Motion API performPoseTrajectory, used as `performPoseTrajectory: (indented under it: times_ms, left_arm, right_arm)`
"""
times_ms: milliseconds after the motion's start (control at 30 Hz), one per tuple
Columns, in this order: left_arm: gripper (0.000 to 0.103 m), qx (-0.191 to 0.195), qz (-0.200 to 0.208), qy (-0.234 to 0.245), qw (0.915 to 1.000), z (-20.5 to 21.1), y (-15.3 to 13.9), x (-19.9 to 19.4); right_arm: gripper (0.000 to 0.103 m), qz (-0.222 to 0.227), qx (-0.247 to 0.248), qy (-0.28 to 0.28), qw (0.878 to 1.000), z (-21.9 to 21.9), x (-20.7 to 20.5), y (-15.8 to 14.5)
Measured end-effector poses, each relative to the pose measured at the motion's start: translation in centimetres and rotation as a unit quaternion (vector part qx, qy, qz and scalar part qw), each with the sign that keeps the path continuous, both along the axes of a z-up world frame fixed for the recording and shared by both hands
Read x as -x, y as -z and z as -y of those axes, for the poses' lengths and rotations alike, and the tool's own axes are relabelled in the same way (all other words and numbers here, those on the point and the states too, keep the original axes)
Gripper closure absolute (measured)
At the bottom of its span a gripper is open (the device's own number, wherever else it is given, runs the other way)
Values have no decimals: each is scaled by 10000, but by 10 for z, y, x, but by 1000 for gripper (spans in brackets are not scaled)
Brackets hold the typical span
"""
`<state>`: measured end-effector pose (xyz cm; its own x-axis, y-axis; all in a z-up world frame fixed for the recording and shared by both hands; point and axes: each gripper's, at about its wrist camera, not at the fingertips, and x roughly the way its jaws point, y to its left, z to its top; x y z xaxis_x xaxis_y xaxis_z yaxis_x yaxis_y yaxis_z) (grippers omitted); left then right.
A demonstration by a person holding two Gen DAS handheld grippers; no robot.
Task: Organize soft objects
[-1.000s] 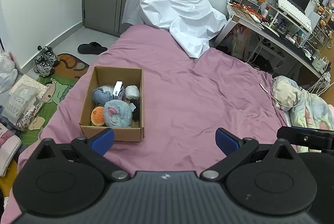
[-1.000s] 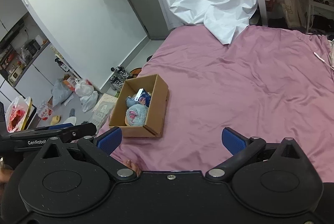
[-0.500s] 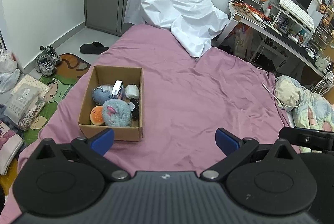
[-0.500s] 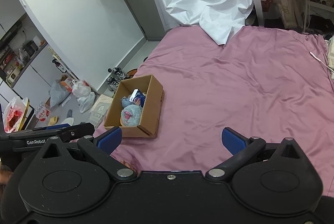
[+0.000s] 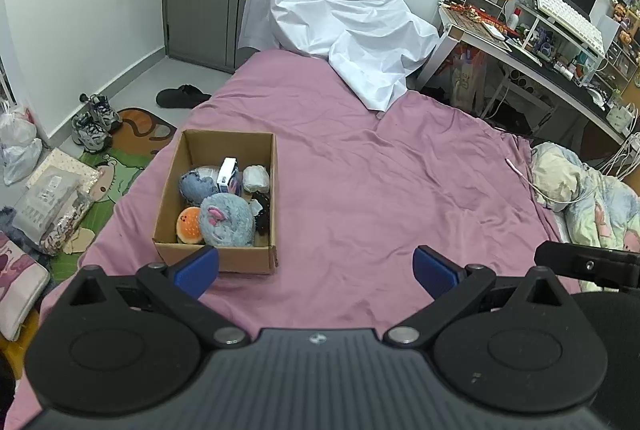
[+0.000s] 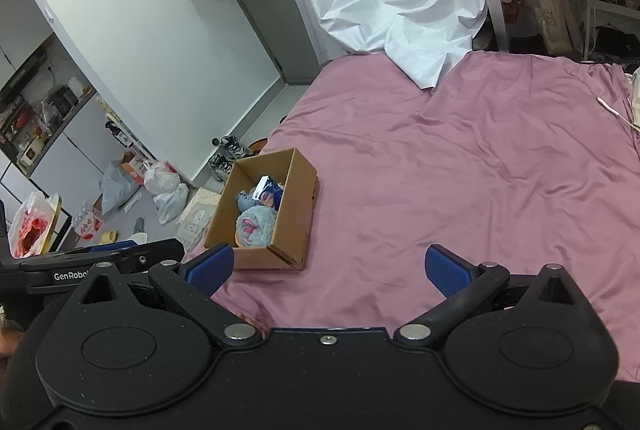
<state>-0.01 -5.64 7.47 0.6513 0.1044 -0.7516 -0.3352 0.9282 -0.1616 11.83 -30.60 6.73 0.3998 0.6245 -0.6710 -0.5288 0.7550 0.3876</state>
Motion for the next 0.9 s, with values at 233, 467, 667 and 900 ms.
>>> performPoseTrajectory:
  times_ms: [233, 467, 667, 900]
  left_arm:
    - [1, 13, -16, -11, 10000, 2, 1, 1]
    - [1, -22, -19, -22, 10000, 2, 2, 1]
    - [1, -15, -25, -28, 10000, 2, 2, 0]
    - [1, -14, -28, -28, 10000, 3, 3, 1]
  right_arm:
    - [0, -41, -52, -22, 10000, 1, -1, 1]
    - [0, 43, -79, -13, 10000, 3, 0, -1]
    - [0, 34, -83, -6, 10000, 3, 0, 0]
    - [0, 34, -94, -7, 9999, 4, 0, 0]
